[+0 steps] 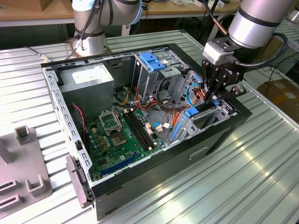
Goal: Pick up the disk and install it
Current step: 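Insert the first disk wire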
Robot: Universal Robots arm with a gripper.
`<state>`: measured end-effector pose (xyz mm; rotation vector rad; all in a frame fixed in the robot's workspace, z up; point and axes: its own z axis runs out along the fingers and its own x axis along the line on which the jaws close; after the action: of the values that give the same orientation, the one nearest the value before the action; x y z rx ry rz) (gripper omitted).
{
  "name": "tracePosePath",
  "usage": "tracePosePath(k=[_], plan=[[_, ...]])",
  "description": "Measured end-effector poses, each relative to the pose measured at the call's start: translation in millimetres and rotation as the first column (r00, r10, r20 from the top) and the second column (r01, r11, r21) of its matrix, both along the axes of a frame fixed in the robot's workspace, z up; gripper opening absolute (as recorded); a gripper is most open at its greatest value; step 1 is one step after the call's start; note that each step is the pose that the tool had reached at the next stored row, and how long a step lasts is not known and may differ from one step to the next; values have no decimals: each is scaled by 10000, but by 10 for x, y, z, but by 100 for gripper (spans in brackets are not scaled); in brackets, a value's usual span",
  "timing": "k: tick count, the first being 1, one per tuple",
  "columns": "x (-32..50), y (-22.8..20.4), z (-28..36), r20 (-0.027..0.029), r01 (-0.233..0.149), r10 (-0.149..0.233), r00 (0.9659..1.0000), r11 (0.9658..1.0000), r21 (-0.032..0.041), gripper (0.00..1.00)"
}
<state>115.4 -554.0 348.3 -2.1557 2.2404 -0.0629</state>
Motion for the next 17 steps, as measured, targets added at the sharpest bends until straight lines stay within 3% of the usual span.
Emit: tracePosePath(k=[17], plan=[[-7,0,-69,0,-36,36,10000,10000,0,16]])
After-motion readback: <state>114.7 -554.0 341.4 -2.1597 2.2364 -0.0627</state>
